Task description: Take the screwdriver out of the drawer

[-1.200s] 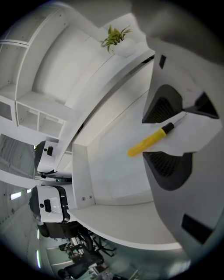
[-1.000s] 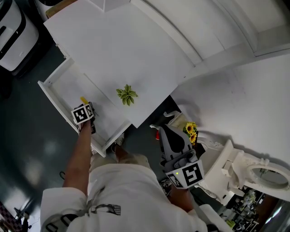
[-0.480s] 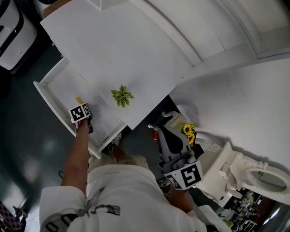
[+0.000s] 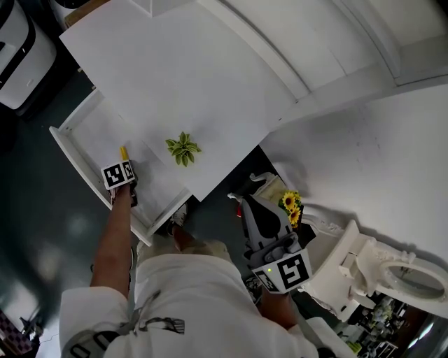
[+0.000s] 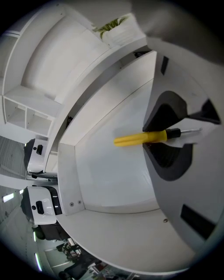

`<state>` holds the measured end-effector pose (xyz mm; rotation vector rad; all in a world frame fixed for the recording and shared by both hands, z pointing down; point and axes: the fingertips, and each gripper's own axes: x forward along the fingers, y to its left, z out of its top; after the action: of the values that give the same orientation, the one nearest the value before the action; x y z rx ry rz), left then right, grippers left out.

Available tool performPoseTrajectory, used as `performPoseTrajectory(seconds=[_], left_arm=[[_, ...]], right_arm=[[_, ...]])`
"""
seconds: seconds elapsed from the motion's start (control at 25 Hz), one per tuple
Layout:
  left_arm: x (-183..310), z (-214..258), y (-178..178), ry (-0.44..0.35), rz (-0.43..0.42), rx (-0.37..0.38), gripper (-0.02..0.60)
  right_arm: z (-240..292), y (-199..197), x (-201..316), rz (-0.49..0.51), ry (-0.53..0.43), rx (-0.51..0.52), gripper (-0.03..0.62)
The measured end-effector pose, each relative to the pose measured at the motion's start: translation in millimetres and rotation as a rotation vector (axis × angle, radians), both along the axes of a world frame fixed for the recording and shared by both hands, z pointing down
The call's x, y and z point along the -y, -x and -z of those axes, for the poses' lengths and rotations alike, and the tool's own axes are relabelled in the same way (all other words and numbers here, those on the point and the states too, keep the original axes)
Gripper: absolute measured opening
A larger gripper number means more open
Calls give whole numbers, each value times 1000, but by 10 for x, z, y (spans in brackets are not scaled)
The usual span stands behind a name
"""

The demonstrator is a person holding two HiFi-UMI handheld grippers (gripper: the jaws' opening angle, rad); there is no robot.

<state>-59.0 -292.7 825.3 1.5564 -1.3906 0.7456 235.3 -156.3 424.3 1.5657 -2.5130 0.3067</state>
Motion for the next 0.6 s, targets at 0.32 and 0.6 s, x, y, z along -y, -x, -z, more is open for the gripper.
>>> performPoseTrajectory(seconds=[0.32,0.6], left_arm=[[2,310,69,-85,18,-52,86],[9,745,212,-176,51,-106,86]], right_arm=[[16,184,28,59,-19,26,8],[153,416,27,107,-65,40,8]])
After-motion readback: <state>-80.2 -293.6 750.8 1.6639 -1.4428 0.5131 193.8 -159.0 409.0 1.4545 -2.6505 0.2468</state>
